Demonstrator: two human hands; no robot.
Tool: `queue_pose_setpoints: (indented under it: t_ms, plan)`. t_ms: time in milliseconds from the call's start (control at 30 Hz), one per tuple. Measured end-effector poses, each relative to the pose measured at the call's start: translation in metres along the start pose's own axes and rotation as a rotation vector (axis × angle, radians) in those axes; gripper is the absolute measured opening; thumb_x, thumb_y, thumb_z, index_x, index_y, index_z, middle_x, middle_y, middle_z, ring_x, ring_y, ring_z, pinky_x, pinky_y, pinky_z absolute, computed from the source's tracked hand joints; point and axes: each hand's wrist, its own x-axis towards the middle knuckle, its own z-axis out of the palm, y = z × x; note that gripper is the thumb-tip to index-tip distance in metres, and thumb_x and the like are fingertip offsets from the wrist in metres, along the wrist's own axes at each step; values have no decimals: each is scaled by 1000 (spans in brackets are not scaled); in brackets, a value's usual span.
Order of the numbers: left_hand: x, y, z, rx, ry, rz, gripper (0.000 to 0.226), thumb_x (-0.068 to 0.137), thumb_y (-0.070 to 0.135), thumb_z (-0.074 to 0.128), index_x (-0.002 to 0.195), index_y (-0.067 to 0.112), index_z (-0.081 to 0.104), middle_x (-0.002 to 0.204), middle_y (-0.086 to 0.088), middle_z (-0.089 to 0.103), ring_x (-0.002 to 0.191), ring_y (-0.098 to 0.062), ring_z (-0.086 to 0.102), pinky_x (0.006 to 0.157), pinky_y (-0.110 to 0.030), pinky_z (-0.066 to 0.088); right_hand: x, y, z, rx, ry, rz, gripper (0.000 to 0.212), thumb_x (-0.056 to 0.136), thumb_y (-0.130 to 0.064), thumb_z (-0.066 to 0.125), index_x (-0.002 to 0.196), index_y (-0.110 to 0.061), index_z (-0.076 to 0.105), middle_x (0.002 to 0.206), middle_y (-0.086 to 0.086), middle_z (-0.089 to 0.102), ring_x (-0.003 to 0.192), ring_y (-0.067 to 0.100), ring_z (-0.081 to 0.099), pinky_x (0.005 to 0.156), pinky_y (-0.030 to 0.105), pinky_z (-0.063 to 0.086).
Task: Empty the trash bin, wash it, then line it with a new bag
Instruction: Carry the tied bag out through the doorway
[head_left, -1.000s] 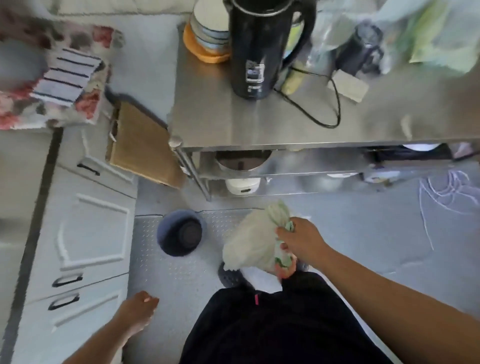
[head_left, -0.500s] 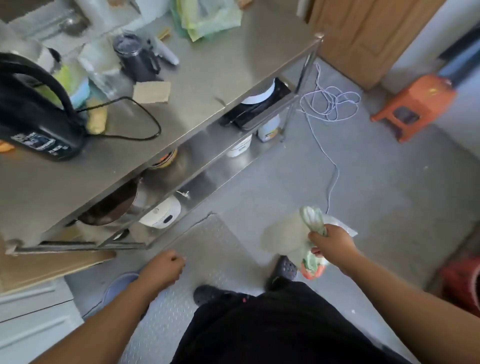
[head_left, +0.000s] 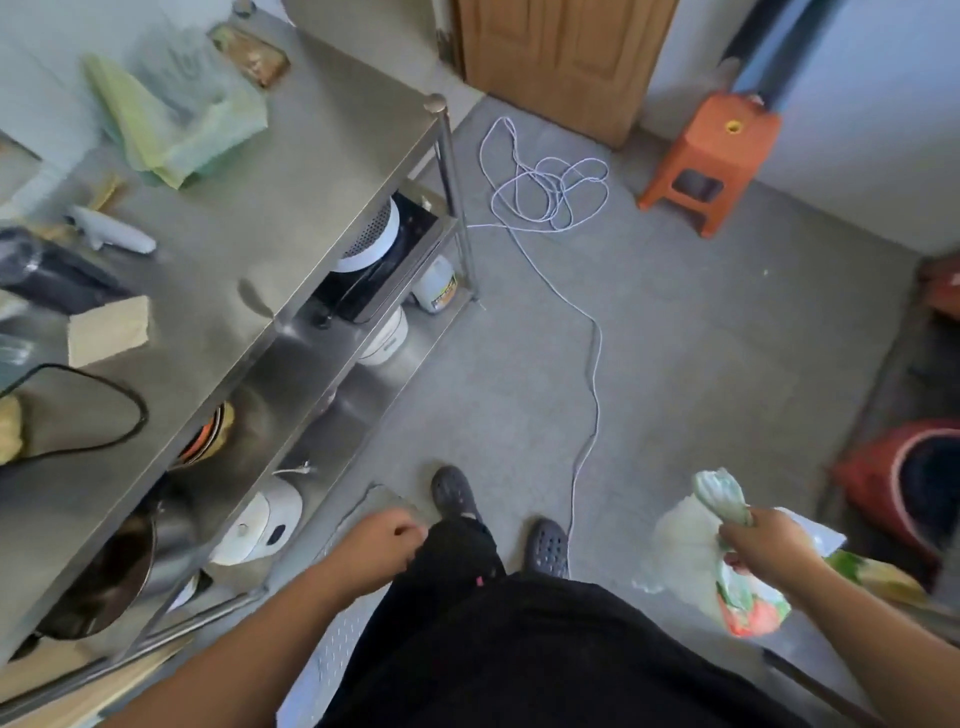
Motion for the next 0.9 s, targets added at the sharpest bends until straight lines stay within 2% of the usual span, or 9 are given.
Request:
queue_pose_setpoints:
  t_ms: [100,200,367,433,500,567,700,833,900]
  plan:
    - [25,5,-26,24,-18,-40,16,93,18,51,79,12,56,72,-5,57,63,-16,50,57,-25,42,13,-21,-9,-5,31,42,17,80,-12,62,66,-5,69,47,4,68,60,28,70,63,30,51]
    - [58,4,-61,30,-31,-103,16,93,18,54,85,7,60,74,-5,60,62,-16,52,53,-22,43,25,-60,-16,58,59,45,16,80,-11,61,68,-4,67,49,5,69,62,30,71,70,35,55]
    - [113,18,-141,114,-83,-207,13,94,17,55,86,8,58,81,-10,57,63,-19,52,51,-21,41,36,-124,-35,89,111,62,14,81,-16,62,72,-7,69,53,1,71,66,26,69,71,35,55]
    - [136,38,-171,181,-78,-191,17,96,16,53,81,8,57,78,-10,56,62,-19,51,51,-20,40,39,-146,-41,112,129,67,12,81,-14,64,71,-9,68,54,2,71,64,26,69,64,33,53]
    - [161,69,-197,208,-36,-147,27,96,10,52,69,8,53,69,-10,53,58,-20,48,53,-23,38,43,-163,-49,126,145,82,11,82,-14,65,72,-10,68,55,3,71,63,25,68,59,31,49]
    - [180,108,-216,243,-14,-90,33,96,10,52,64,10,51,61,-7,51,55,-20,48,55,-24,38,48,-174,-56,136,148,98,11,82,-14,63,74,-9,69,57,3,71,65,26,67,62,33,52]
    - [213,196,-222,109,3,-30,22,99,15,53,81,5,61,69,-7,59,55,-16,53,47,-22,41,70,-192,-75,164,139,125,11,82,-14,64,74,-6,68,58,4,72,67,28,69,70,37,55]
    - [243,281,-208,109,0,58,20,98,22,55,91,6,66,81,-7,68,68,-19,62,65,-29,51,109,-206,-99,152,112,145,14,82,-13,62,74,-2,64,59,6,72,67,29,67,68,36,52]
    - [256,323,-200,142,-4,87,20,98,23,54,90,9,65,80,-5,67,68,-17,62,62,-27,50,137,-214,-119,151,93,137,14,82,-12,60,73,-3,66,58,6,72,64,27,69,63,31,50]
